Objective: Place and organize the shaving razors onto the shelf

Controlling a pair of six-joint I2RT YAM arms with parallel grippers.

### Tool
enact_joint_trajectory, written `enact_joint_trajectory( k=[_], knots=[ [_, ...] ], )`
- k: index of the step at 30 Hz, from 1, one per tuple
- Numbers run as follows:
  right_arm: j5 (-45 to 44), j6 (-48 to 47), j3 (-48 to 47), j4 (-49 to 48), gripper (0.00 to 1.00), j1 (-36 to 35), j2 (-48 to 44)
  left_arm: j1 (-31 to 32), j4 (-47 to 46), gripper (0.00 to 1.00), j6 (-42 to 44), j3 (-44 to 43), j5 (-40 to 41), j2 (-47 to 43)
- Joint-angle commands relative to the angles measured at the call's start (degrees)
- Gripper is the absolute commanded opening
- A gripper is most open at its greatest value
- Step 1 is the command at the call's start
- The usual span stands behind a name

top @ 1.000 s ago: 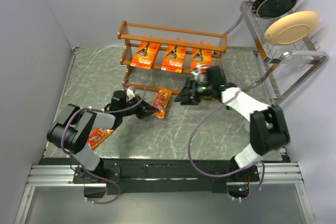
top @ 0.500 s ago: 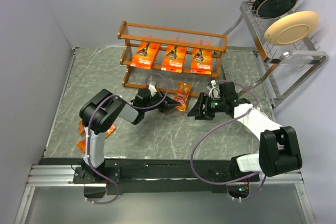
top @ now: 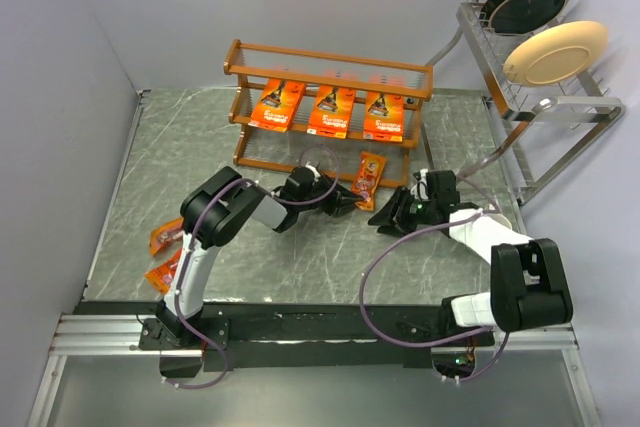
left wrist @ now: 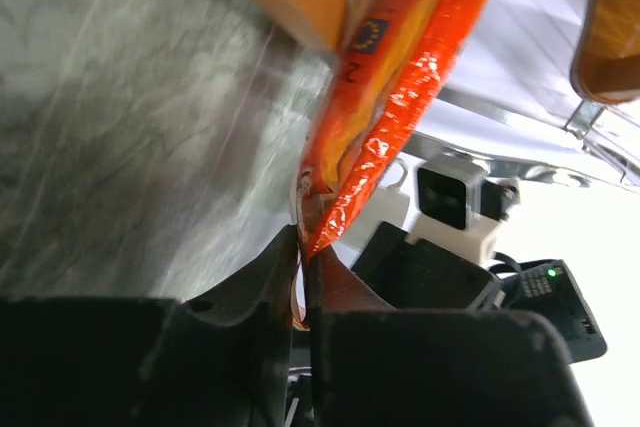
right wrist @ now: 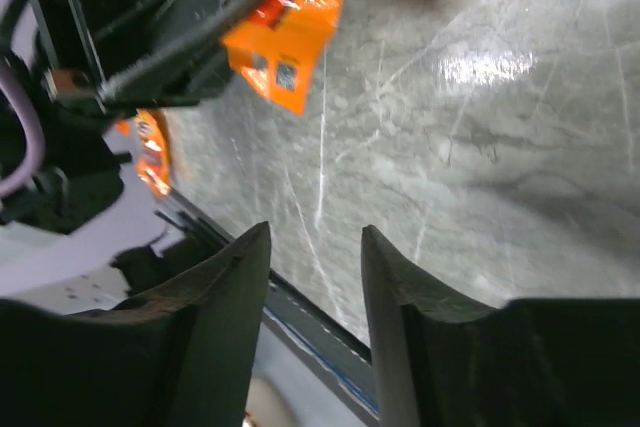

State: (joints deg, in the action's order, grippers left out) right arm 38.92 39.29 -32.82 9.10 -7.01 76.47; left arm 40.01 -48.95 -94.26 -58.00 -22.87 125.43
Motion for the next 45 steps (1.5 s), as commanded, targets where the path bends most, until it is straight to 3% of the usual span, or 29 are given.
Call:
enact_joint_trajectory(
  k=[1, 6, 14, 20, 26, 32, 42, 45],
  knots=[
    [2.5, 9.0, 0.7, -15.1, 0.47, 0.2, 4.0, 0.9, 1.9, 0.17, -2.5, -2.4, 0.7, 0.7],
    [1.2, 14.0, -2.4, -19.5, 0.48, 0.1, 10.3, 1.1, 3.5, 0.40, -2.9, -4.2, -0.1, 0.9],
    [-0.2, 17.7, -5.3, -23.9, 0.35, 0.1, 13.4, 1.3, 7.0, 0.52, -2.9, -3.8, -0.9, -0.6],
    [-1.9, 19.3, -7.4, -26.0, 0.32, -0.6, 17.1, 0.8, 9.9, 0.62, -2.2, -1.6, -2.6, -3.9],
    [-3.5, 20.3, -9.3, -28.3, 0.28, -0.7, 19.9, -2.0, 15.6, 0.80, 2.1, 2.3, -6.6, -10.8],
    [-4.2, 21.2, -11.2, -28.6, 0.27, -0.6, 21.0, -4.5, 24.6, 0.94, 6.3, 11.2, -4.6, -19.0],
    [-5.8, 22.2, -14.6, -29.2, 0.27, -0.9, 25.8, -7.5, 29.3, 0.95, 11.7, 13.6, -4.9, -21.8],
    [-3.6, 22.6, -14.1, -31.7, 0.36, -1.3, 25.6, -10.2, 31.6, 0.97, 14.1, 15.5, -5.8, -25.0]
  ],
)
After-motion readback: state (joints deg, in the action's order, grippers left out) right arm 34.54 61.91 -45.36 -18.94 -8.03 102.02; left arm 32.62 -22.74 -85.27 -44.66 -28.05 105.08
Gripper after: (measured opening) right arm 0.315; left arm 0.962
